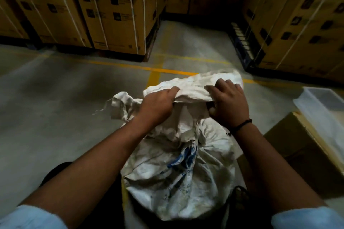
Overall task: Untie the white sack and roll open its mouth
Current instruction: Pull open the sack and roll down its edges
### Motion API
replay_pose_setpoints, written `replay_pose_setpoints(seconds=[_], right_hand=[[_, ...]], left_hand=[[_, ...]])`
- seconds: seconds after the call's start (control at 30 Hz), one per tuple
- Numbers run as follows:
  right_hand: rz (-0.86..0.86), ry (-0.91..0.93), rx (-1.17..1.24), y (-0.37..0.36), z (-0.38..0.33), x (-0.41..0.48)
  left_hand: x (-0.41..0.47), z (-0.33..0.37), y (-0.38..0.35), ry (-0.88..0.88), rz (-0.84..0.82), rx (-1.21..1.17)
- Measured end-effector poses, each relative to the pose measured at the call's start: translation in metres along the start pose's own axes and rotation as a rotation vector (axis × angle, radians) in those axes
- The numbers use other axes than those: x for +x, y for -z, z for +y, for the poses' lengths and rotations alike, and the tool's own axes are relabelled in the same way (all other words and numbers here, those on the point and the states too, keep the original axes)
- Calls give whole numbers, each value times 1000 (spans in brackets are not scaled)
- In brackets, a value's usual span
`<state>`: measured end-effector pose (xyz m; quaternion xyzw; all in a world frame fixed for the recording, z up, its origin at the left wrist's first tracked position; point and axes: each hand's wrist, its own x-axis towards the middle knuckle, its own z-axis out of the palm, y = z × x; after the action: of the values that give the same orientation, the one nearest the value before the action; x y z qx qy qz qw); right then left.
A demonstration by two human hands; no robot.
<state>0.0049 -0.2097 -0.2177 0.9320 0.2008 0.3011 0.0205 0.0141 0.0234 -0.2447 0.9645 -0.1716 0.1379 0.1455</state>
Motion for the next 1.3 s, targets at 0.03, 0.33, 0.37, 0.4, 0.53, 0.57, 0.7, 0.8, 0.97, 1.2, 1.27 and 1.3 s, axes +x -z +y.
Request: replay_pose_setpoints(seconds=[0.03, 0.33, 0.37, 0.4, 0.53, 0.57, 0.7, 0.8, 0.97, 1.2, 1.27, 1.3], right_hand=[[-59, 39, -7, 6, 2, -8], [-325, -192, 432, 69, 23, -48], [-309, -214, 352, 74, 23, -51], [-300, -210, 288, 78, 21, -54], [-473, -141, 335, 88, 9, -67], [-521, -139, 391, 90, 7, -70], [-266, -55, 271, 103, 8, -68], [-100, 88, 252, 97, 3, -66], [-100, 137, 236, 78, -9, -67], [-71, -4, 254, 73, -18, -55], [-60, -9, 257, 74, -11, -56], [-63, -9, 268, 74, -8, -57]], left_hand=[[0, 11, 3, -19, 14, -5], [-28, 79, 30, -211, -138, -45], [-32, 83, 31, -211, -108, -50], [-34, 86, 34, -214, -64, -37], [-41, 97, 48, -238, 91, -95], [-43, 99, 53, -239, 103, -144], [-55, 109, 63, -304, 74, -128], [-59, 115, 65, -218, 10, -125], [-51, 105, 75, -136, -228, -156], [-26, 86, 74, -196, -281, -103], [-21, 79, 75, -237, -387, -131], [-19, 77, 75, -241, -420, -128]])
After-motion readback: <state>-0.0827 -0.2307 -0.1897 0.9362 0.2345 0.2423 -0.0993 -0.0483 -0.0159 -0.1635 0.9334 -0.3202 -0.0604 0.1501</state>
